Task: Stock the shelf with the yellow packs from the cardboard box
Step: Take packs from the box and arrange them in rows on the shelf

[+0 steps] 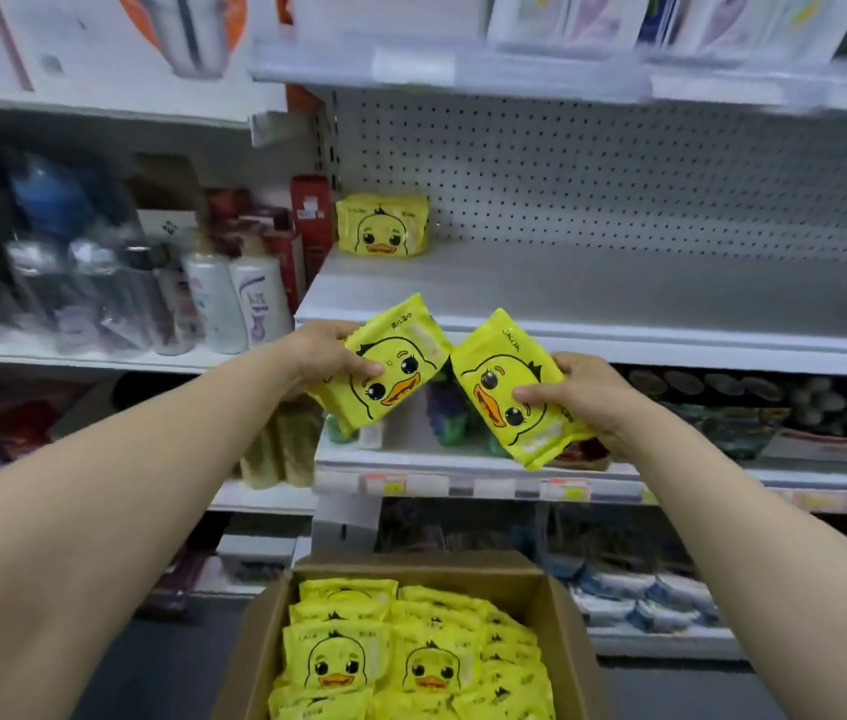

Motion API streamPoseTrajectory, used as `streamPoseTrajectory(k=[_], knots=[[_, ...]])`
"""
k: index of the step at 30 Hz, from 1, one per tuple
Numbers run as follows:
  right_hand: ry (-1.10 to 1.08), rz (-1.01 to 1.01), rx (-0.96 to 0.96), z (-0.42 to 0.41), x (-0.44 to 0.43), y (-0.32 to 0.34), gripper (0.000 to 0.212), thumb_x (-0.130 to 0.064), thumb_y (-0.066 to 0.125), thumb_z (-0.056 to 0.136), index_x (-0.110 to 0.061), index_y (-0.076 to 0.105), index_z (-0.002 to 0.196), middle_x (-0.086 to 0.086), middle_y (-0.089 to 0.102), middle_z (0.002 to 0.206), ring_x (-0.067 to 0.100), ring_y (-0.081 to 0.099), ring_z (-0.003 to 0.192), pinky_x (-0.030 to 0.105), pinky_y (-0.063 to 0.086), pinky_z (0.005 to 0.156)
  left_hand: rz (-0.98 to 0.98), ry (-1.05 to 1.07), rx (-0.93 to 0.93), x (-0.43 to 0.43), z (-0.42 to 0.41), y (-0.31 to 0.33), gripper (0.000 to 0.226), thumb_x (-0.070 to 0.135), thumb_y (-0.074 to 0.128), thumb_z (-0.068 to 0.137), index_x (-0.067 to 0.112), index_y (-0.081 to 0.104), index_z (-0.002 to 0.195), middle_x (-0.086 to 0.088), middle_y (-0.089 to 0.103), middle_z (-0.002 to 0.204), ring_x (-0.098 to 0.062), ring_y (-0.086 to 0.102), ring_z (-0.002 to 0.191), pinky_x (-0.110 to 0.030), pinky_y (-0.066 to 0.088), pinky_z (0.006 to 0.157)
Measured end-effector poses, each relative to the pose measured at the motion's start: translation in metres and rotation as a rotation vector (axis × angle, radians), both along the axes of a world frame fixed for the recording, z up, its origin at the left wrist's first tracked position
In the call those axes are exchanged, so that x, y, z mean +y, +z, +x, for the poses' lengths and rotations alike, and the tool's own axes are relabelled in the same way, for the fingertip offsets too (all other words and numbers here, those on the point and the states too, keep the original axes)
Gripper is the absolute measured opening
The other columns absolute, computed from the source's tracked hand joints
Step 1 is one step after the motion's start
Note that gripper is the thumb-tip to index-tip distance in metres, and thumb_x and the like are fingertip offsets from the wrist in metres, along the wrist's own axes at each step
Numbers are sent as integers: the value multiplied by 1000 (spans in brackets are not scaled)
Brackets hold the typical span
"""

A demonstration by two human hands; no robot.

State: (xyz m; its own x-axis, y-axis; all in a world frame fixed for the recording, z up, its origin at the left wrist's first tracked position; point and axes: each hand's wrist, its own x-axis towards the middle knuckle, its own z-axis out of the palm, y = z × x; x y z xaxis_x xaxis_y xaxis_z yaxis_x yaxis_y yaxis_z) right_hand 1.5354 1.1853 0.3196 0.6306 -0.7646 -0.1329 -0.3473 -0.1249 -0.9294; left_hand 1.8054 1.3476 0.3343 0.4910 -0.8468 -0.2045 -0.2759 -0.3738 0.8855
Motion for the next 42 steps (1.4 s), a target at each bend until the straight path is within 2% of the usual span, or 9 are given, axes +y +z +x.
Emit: streamPoseTrajectory(k=[3,8,12,14,18,22,30,37,42], knots=[[16,-40,-24,17,-17,24,31,-7,83,75,-12,72,104,6,78,89,21,75,75,31,61,66,-6,0,-57,-15,23,24,33,8,81,76,15,71,107,-6,76,89,-21,73,74,-30,57,62],[18,-130,-21,51,-52,48,37,-9,86,71,-11,71,104,8,78,93,28,75,84,42,61,79,28,-29,-198,-52,69,52,43,17,86,71,17,71,111,-6,75,95,-25,73,85,-41,59,83],[43,-201,2,84,-78,63,28,-4,84,73,-12,69,95,9,77,88,23,73,71,30,59,60,123,-45,-418,-96,105,59,93,37,92,59,13,52,139,-7,57,135,-29,57,122,-42,47,104],[69,-263,34,98,-92,69,30,-6,85,72,-15,71,96,9,77,87,23,73,73,32,59,64,162,-82,-535,-118,119,61,95,41,88,66,16,42,146,-6,48,146,-28,47,133,-39,39,111],[119,-339,92,122,-118,75,29,-7,86,69,-15,72,92,7,75,84,16,67,70,28,55,67,251,-234,-721,-156,144,62,90,49,79,74,19,39,148,-1,47,147,-25,46,132,-41,39,110],[163,-404,225,140,-138,77,28,-16,89,67,-23,72,89,-9,75,81,8,68,74,24,50,68,240,-318,-810,-181,166,61,74,46,80,74,23,51,138,2,59,128,-24,54,118,-36,46,98],[208,-435,279,168,-156,74,27,-17,87,73,-23,73,95,-7,76,88,12,72,82,23,56,75,80,-218,-837,-218,200,54,67,33,87,69,22,51,124,3,51,107,-19,51,95,-29,44,74],[231,-464,307,187,-162,74,27,-19,86,73,-22,74,97,-3,76,91,18,72,87,36,56,83,-99,-146,-816,-235,222,38,66,28,91,64,21,49,116,-5,58,114,-24,57,101,-41,54,84],[236,-461,325,195,-165,75,25,-21,87,72,-27,74,92,-7,76,86,10,71,80,32,55,77,-116,-148,-896,-243,230,36,65,30,90,64,20,52,116,-4,55,116,-24,53,102,-39,52,85]])
